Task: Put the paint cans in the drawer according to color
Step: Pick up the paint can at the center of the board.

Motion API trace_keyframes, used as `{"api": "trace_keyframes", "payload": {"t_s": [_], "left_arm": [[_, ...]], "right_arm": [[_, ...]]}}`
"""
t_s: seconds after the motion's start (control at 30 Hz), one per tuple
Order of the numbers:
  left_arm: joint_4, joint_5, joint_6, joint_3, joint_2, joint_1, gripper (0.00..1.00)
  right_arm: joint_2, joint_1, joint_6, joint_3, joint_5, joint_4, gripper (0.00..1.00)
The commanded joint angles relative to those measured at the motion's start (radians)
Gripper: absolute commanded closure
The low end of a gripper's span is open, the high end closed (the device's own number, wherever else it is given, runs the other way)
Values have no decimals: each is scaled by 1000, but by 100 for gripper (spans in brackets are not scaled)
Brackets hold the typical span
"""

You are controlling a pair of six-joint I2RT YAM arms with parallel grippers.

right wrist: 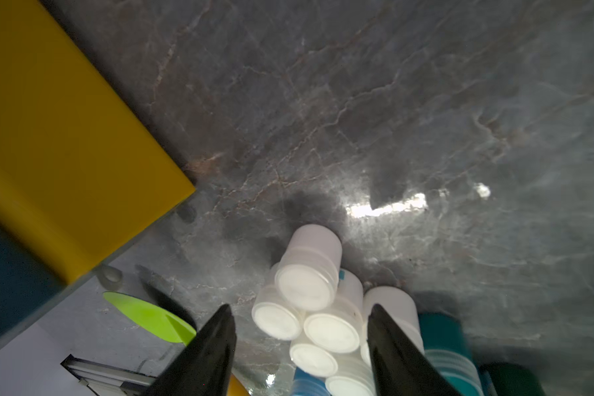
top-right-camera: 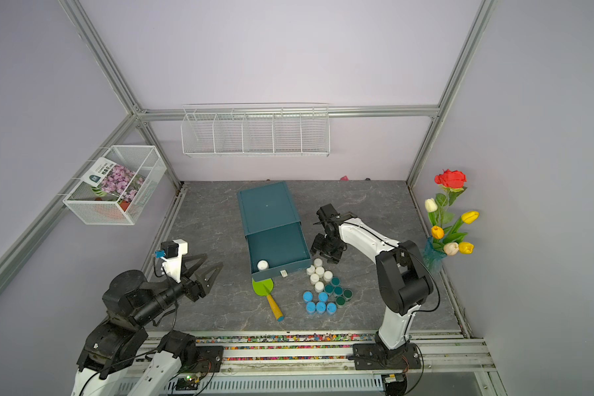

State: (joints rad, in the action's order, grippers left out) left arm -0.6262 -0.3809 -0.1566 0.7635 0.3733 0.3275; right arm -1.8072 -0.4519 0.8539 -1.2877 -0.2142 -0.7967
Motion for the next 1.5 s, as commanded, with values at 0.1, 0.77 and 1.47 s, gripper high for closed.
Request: {"api": "trace_keyframes", "payload": {"t_s": [0.1,0.77,1.47], "left_arm": [[25,21,-23,14,-1,3,29],[49,17,-23,3,15,3,29],[48,18,-32,2,10,3,29]], "right_arm": [[-63,2,8,4,-11,21,42],[-77,-21,20,25,27,3,45],[-36,-55,10,10,152,-75,76]]}}
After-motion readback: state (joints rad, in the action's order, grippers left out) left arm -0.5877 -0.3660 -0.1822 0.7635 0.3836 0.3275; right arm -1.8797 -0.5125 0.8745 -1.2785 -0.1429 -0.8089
